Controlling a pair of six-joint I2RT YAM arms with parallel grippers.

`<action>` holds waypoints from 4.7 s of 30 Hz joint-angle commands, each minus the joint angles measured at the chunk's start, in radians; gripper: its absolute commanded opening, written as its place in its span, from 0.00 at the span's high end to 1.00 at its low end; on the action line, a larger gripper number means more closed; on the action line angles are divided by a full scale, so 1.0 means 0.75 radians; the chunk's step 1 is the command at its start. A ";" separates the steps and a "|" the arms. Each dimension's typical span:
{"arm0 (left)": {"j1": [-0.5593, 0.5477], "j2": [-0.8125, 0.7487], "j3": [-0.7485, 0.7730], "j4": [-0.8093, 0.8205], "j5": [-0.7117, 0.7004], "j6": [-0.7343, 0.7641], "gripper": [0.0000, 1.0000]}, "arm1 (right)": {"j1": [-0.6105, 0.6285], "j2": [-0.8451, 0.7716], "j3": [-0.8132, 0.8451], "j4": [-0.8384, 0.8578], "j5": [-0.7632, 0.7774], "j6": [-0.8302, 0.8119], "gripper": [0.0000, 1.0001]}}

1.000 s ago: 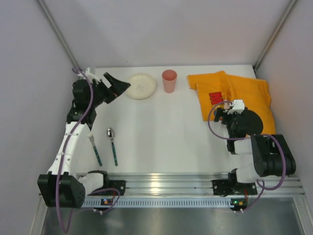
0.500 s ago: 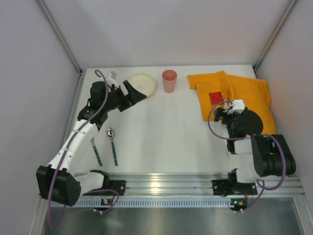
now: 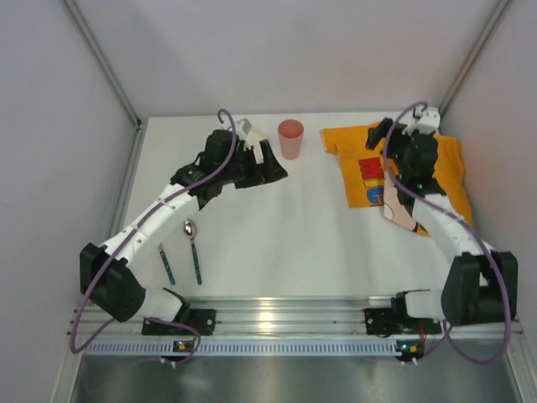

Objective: Set the dinner table for one person

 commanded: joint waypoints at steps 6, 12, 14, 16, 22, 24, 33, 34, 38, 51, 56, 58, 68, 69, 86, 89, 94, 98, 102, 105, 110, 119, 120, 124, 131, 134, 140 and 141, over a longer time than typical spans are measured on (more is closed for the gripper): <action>-0.019 -0.237 -0.060 -0.097 -0.103 -0.007 0.02 | 0.210 0.746 0.958 -1.364 0.125 0.130 0.00; -0.019 -0.476 -0.154 -0.219 -0.234 0.013 0.02 | 0.224 0.993 1.172 -1.555 0.203 0.218 0.00; -0.019 -0.528 -0.183 -0.268 -0.309 0.024 0.01 | 0.226 1.081 1.226 -1.608 0.229 0.232 0.00; -0.019 -0.597 -0.218 -0.291 -0.354 0.028 0.02 | 0.228 1.129 1.289 -1.682 0.287 0.252 0.00; -0.017 -0.675 -0.257 -0.336 -0.381 0.032 0.01 | 0.228 1.196 1.277 -1.717 0.348 0.283 0.08; -0.017 -0.669 -0.259 -0.346 -0.379 0.032 0.02 | 0.228 1.209 1.249 -1.719 0.358 0.283 0.18; -0.017 -0.648 -0.300 -0.336 -0.347 0.022 0.01 | 0.232 1.207 1.120 -1.719 0.362 0.244 0.92; -0.017 -0.648 -0.304 -0.334 -0.340 0.020 0.01 | 0.234 1.199 1.106 -1.719 0.360 0.242 0.97; -0.017 -0.642 -0.316 -0.310 -0.320 0.020 0.01 | 0.271 1.086 0.969 -1.721 0.328 0.271 1.00; -0.017 -0.605 -0.302 -0.275 -0.320 0.052 0.02 | 1.015 0.638 0.809 -2.042 0.273 0.612 1.00; -0.017 -0.593 -0.277 -0.301 -0.346 0.061 0.01 | 1.177 0.728 0.986 -1.985 0.156 0.627 1.00; -0.017 -0.601 -0.273 -0.324 -0.369 0.052 0.01 | 1.228 0.817 1.101 -1.972 0.133 0.619 1.00; -0.017 -0.746 -0.255 -0.520 -0.590 -0.007 0.01 | 1.320 1.137 1.545 -1.972 -0.024 0.535 1.00; -0.017 -0.761 -0.251 -0.559 -0.610 -0.009 0.01 | 1.330 1.139 1.549 -1.964 -0.069 0.508 1.00; -0.017 -0.918 -0.263 -0.622 -0.884 -0.101 0.02 | 0.987 0.405 0.842 -1.895 0.031 0.367 0.09; -0.017 -0.969 -0.295 -0.610 -0.960 -0.121 0.02 | 0.795 0.390 0.732 -1.839 0.037 0.324 0.10; -0.017 -0.921 -0.306 -0.598 -0.909 -0.128 0.01 | 0.527 0.582 0.711 -1.754 0.039 0.273 0.57; -0.017 -0.908 -0.285 -0.624 -0.897 -0.134 0.02 | 0.482 0.801 0.874 -1.733 0.021 0.202 0.87; -0.017 -0.933 -0.271 -0.655 -0.929 -0.142 0.01 | 0.490 0.987 1.009 -1.737 -0.018 0.205 1.00; -0.017 -0.953 -0.269 -0.688 -0.948 -0.152 0.01 | 0.522 1.090 1.073 -1.737 -0.053 0.230 1.00; -0.017 -0.965 -0.277 -0.710 -0.987 -0.154 0.01 | 0.618 1.184 1.156 -1.741 -0.079 0.250 1.00; -0.017 -0.890 -0.279 -0.639 -0.987 -0.111 0.02 | 0.688 1.248 1.277 -1.764 -0.104 0.267 1.00; -0.017 -0.867 -0.277 -0.618 -0.987 -0.099 0.01 | 0.688 1.243 1.277 -1.766 -0.106 0.269 1.00; -0.017 -0.816 -0.263 -0.551 -1.009 -0.056 0.02 | 0.688 1.186 1.269 -1.782 -0.137 0.253 1.00; -0.007 -0.614 -0.193 -0.290 -1.097 0.079 0.02 | 0.686 0.923 1.304 -1.853 -0.120 0.171 0.79; 0.058 -0.457 -0.114 -0.163 -1.032 0.169 0.02 | 0.686 0.812 1.371 -1.937 -0.126 0.120 0.33; 0.395 -0.078 0.023 0.034 -0.634 0.169 0.02 | 0.662 0.559 1.304 -2.017 -0.084 0.095 0.14; 0.507 0.028 0.040 0.103 -0.562 0.151 0.01 | 0.656 0.483 1.229 -2.017 -0.084 0.099 0.14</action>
